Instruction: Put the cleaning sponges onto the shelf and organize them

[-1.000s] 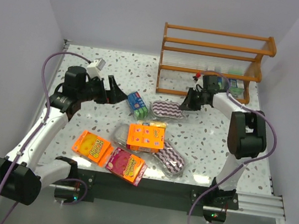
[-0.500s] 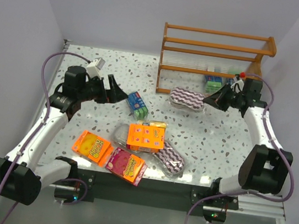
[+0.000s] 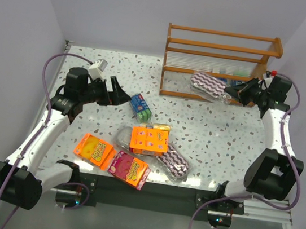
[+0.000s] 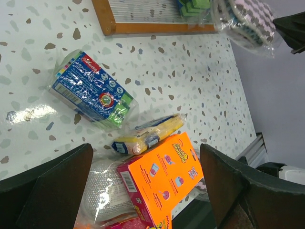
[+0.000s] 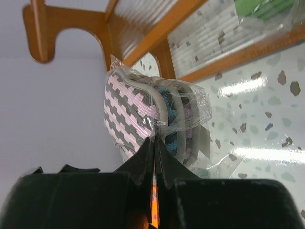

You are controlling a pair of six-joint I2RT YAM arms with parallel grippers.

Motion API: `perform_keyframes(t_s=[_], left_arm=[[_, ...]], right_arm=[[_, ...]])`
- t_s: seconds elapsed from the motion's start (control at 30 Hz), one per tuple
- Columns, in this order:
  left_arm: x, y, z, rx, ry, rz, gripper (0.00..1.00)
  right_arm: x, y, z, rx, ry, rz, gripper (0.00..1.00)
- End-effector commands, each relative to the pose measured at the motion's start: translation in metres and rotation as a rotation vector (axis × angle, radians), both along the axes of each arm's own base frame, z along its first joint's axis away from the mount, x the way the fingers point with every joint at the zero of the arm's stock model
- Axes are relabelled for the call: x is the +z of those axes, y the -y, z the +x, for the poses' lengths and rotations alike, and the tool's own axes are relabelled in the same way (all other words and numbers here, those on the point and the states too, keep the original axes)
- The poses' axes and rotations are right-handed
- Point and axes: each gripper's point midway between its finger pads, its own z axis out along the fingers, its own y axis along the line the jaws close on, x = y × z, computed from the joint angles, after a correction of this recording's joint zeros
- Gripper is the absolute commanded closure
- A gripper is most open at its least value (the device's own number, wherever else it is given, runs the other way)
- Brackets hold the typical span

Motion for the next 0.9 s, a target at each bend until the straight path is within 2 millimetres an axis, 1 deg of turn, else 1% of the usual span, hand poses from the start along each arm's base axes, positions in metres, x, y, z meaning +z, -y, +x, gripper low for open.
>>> perform_keyframes(t_s=[0.0,0.07,0.13,0.17,0.23,0.27,0.37,0.4,0.47,0.5,0.6,0.63,0.73,0.77,0.8,0.87], left_arm=[[0.014,0.005,0.004,-0.017,0.053,-0.024,0.0],[0.013,0.004,0.005,-0.014,0.052,-0.019,0.0],[0.013,0.004,0.005,-0.016,0.052,-0.017,0.0],[0.014,0.004,0.006,-0.016,0.054,-0.017,0.0],[0.013,0.004,0.006,-0.015,0.05,-0.015,0.0],[0.012,0.004,0.007,-0.015,0.05,-0.015,0.0],[0.01,0.004,0.008,-0.017,0.045,-0.013,0.0],[0.009,0.005,0.008,-0.019,0.042,-0.015,0.0],[0.009,0.005,0.009,-0.021,0.044,-0.018,0.0],[0.008,0.006,0.01,-0.022,0.041,-0.018,0.0],[0.007,0.007,0.012,-0.026,0.035,-0.02,0.0],[0.006,0.006,0.012,-0.023,0.033,-0.02,0.0],[0.005,0.007,0.014,-0.026,0.027,-0.019,0.0],[0.006,0.007,0.015,-0.025,0.031,-0.019,0.0],[0.005,0.007,0.016,-0.026,0.026,-0.019,0.0],[0.006,0.007,0.018,-0.023,0.028,-0.018,0.0]], right_arm=[[0.054,0.016,0.035,-0.089,0.137,0.066,1.0],[0.056,0.029,0.046,-0.162,0.142,0.054,1.0],[0.06,0.034,0.055,-0.21,0.15,0.073,1.0],[0.06,0.042,0.06,-0.264,0.15,0.073,1.0],[0.052,0.051,0.064,-0.333,0.129,0.07,1.0],[0.049,0.062,0.068,-0.405,0.123,0.057,1.0],[0.048,0.08,0.07,-0.532,0.155,0.054,1.0],[0.045,0.093,0.069,-0.616,0.163,0.032,1.0],[0.05,0.106,0.069,-0.702,0.212,0.03,1.0],[0.045,0.117,0.068,-0.767,0.219,0.02,1.0],[0.05,0.132,0.069,-0.855,0.251,0.013,1.0],[0.048,0.137,0.071,-0.88,0.255,0.015,1.0],[0.053,0.144,0.079,-0.915,0.265,0.036,1.0],[0.051,0.145,0.085,-0.922,0.262,0.049,1.0],[0.053,0.146,0.087,-0.928,0.267,0.06,1.0],[0.048,0.153,0.091,-0.97,0.253,0.068,1.0]])
